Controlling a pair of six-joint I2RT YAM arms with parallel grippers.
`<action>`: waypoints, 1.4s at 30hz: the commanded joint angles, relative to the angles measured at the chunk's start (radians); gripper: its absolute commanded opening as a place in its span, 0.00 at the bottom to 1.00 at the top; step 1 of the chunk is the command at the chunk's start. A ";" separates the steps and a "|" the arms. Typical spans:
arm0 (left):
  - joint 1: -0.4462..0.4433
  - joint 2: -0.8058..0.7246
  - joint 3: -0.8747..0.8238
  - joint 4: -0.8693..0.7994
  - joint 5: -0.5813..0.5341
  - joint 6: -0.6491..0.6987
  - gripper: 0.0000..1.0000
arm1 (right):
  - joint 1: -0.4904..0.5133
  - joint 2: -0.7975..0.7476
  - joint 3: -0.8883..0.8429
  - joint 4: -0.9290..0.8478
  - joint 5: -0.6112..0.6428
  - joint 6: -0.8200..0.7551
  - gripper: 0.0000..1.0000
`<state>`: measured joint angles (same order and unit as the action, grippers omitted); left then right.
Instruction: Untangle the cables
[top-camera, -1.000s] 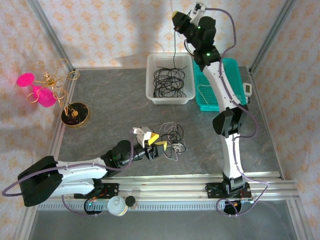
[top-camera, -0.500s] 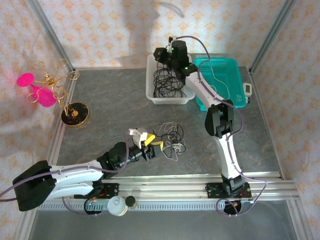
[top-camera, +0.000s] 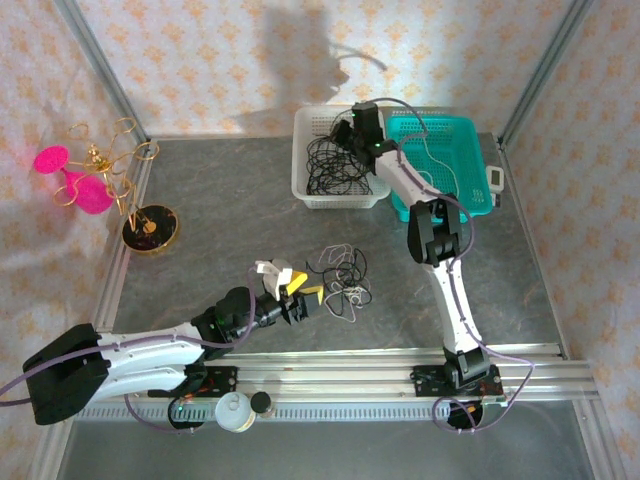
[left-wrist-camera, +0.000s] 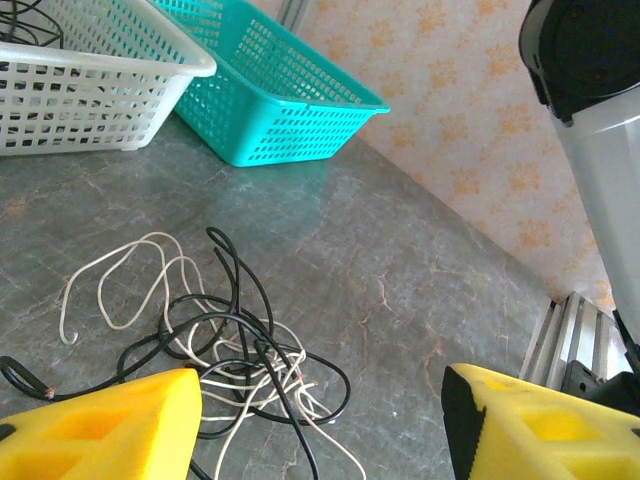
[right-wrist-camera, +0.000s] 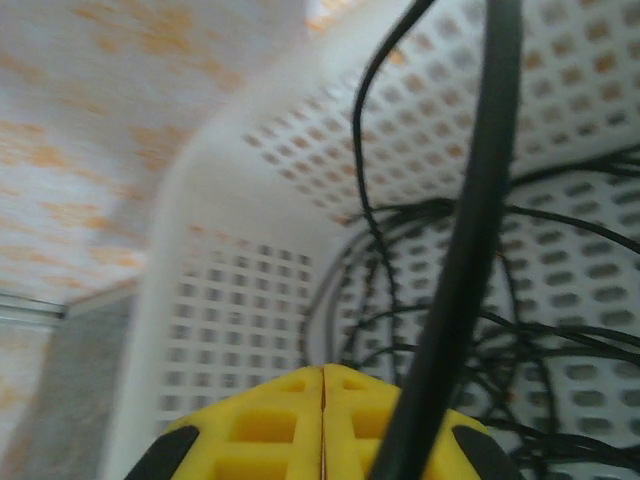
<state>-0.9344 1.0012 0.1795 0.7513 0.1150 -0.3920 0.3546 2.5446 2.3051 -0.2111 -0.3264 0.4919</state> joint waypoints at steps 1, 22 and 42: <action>-0.003 0.010 0.020 0.004 0.008 0.019 0.66 | 0.009 0.029 0.047 -0.083 0.051 -0.067 0.16; -0.004 0.039 0.059 -0.037 -0.011 0.033 0.67 | 0.006 -0.274 -0.002 -0.249 0.209 -0.232 0.70; 0.016 0.079 0.162 -0.299 -0.145 -0.102 0.67 | 0.011 -0.652 -0.564 -0.053 0.123 -0.307 0.57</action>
<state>-0.9321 1.0569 0.2832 0.5613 0.0345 -0.4232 0.3573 2.0430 1.8648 -0.3836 -0.1745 0.2043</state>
